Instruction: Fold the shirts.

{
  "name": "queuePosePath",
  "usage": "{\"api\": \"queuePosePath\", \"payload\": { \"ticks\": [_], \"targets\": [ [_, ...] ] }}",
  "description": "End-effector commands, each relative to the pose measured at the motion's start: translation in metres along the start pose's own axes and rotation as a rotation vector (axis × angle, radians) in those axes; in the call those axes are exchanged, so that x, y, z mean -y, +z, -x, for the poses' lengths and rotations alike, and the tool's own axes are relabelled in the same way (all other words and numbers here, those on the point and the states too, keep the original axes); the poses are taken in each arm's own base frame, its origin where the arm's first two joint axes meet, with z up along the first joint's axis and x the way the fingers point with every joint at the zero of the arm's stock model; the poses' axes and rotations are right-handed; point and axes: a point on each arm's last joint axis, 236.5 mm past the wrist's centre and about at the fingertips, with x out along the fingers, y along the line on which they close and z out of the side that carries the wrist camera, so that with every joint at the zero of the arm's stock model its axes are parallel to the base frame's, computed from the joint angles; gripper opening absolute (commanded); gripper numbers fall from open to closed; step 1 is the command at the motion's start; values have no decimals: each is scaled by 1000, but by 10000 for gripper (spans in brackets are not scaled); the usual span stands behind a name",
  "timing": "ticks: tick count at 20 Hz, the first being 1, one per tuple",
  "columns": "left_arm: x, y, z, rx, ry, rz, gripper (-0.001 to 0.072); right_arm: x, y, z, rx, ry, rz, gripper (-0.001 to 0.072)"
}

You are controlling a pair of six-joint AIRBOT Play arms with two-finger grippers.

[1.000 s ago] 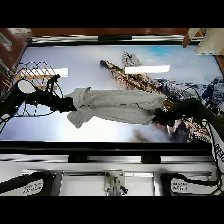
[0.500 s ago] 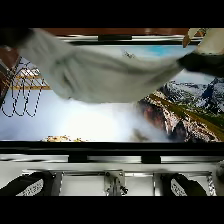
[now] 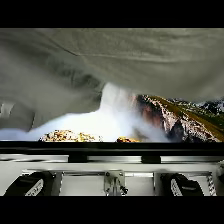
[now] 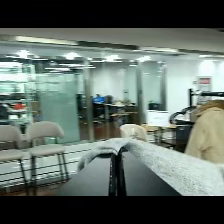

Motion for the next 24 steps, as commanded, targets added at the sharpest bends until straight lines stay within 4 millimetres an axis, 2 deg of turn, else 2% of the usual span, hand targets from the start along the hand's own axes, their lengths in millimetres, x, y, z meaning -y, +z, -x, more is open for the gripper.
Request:
{"api": "queuePosePath", "payload": {
  "ticks": [1, 3, 4, 5, 6, 9, 12, 14, 16, 19, 21, 24],
  "targets": [
    [-26, -14, -6, -32, 93, -81, 32, 23, -35, -10, -140, -77, 2, 70],
    [-43, -60, -31, -158, 110, -87, 32, 33, -89, -35, -323, -72, -25, 70],
    [-52, -94, -44, -254, 116, -87, 32, 38, -123, -48, -433, -67, -45, 70],
    [-62, -134, -55, -369, 119, -85, 32, 43, -157, -58, -544, -61, -66, 70],
    [-72, -182, -62, -510, 117, -75, 32, 52, -197, -67, -674, -65, -83, 70],
    [-87, -313, -72, -859, 82, -7, 32, 85, -310, -86, -1005, -118, -124, 70],
    [-103, -406, -88, -1016, 75, 47, 32, 107, -406, -128, -1127, -133, -186, 70],
    [-112, -462, -95, -1085, 85, 89, 33, 121, -456, -155, -1122, -195, -290, 70],
    [-116, -513, -93, -1165, 117, 172, 33, 131, -495, -170, -1121, -263, -393, 70],
    [-112, -572, -85, -1259, 151, 303, 33, 134, -533, -173, -1156, -290, -445, 70],
    [-97, -597, -85, -1289, 128, 410, 33, 136, -547, -170, -1183, -295, -448, 70],
    [-67, -621, -84, -1326, 62, 522, 35, 132, -551, -166, -1207, -296, -469, 71]
  ]
}}
